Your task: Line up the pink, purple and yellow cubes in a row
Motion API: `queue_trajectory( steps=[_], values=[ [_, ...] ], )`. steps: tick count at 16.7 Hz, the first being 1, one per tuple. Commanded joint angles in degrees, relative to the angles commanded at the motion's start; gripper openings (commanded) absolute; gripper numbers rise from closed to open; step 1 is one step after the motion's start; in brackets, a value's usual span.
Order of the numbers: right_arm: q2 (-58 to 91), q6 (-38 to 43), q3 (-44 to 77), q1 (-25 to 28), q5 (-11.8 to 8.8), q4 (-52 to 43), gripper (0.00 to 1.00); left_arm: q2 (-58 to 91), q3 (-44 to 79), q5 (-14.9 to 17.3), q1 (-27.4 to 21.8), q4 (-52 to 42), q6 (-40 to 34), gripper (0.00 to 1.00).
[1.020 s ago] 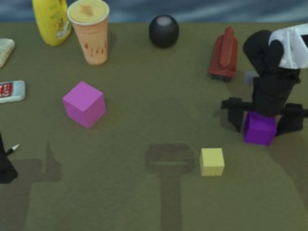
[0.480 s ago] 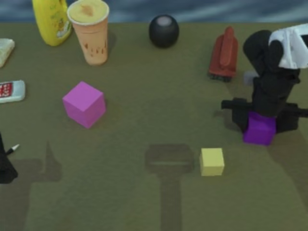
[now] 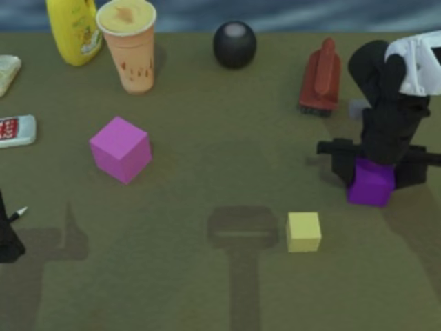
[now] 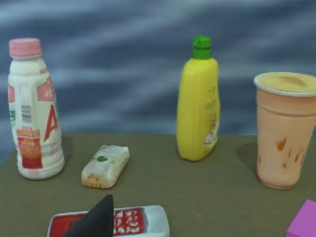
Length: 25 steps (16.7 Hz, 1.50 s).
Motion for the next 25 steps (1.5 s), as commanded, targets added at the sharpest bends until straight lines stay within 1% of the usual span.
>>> queue_trajectory(
  steps=[6, 11, 13, 16, 22, 24, 25],
  values=[
    [-4.5, 0.0, 6.6, 0.3, 0.0, -11.6, 0.0, 0.0, 0.0, 0.0, 0.0, 0.0, 0.0, 1.0],
    [-5.0, 0.0, 7.2, 0.1, -0.1, -12.5, 0.0, 0.0, 0.0, 0.0, 0.0, 0.0, 0.0, 1.0],
    [-4.9, 0.6, 7.5, 1.0, -0.1, -12.7, 0.0, 0.0, 0.0, 0.0, 0.0, 0.0, 0.0, 1.0],
    [-4.4, 4.3, 9.2, 6.3, 0.0, -13.9, 0.0, 0.0, 0.0, 0.0, 0.0, 0.0, 0.0, 1.0],
    [-3.5, 15.2, 13.3, 23.1, 0.0, -17.4, 0.0, 0.0, 0.0, 0.0, 0.0, 0.0, 0.0, 1.0],
    [-3.5, 17.5, 14.1, 26.6, 0.0, -18.0, 0.0, 0.0, 0.0, 0.0, 0.0, 0.0, 0.0, 1.0],
    [-3.6, 18.2, 14.4, 27.4, 0.0, -18.1, 0.0, 0.0, 0.0, 0.0, 0.0, 0.0, 0.0, 1.0]
  ],
)
